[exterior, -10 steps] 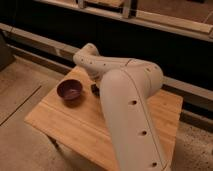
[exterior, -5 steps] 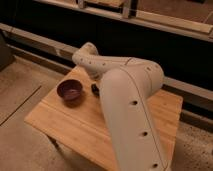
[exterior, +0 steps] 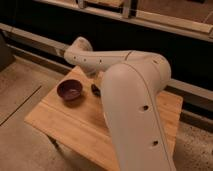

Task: Place the eraser on the white sponge

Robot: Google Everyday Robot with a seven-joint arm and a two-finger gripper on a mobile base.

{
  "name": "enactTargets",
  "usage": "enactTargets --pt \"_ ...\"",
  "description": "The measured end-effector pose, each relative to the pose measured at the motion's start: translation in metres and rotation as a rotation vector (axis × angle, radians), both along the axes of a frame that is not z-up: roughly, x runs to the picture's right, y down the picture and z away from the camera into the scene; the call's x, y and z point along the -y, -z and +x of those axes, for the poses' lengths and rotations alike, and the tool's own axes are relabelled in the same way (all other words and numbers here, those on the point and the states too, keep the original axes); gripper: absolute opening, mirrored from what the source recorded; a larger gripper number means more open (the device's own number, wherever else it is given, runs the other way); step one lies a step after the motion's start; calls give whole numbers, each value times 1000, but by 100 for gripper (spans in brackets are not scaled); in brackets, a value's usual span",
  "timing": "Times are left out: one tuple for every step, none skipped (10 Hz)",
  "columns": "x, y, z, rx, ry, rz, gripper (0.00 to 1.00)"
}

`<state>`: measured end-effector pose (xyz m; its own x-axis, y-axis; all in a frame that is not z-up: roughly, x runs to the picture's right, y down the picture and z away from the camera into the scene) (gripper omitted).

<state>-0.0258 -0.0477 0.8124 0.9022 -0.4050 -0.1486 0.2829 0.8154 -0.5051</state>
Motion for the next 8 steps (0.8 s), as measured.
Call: enactTargets --pt "-4 13 6 -18 -24 18 80" --pt "-8 22 11 -31 -42 28 80" --pt "-11 30 16 -41 -56 36 80" --pt "-12 31 16 -44 -59 39 80" --pt "-12 31 14 -41 -56 38 80" --pt "-12 31 13 -40 -56 38 80" --pt "-12 31 13 -40 -56 38 80" --pt "-12 31 14 -41 -57 38 80"
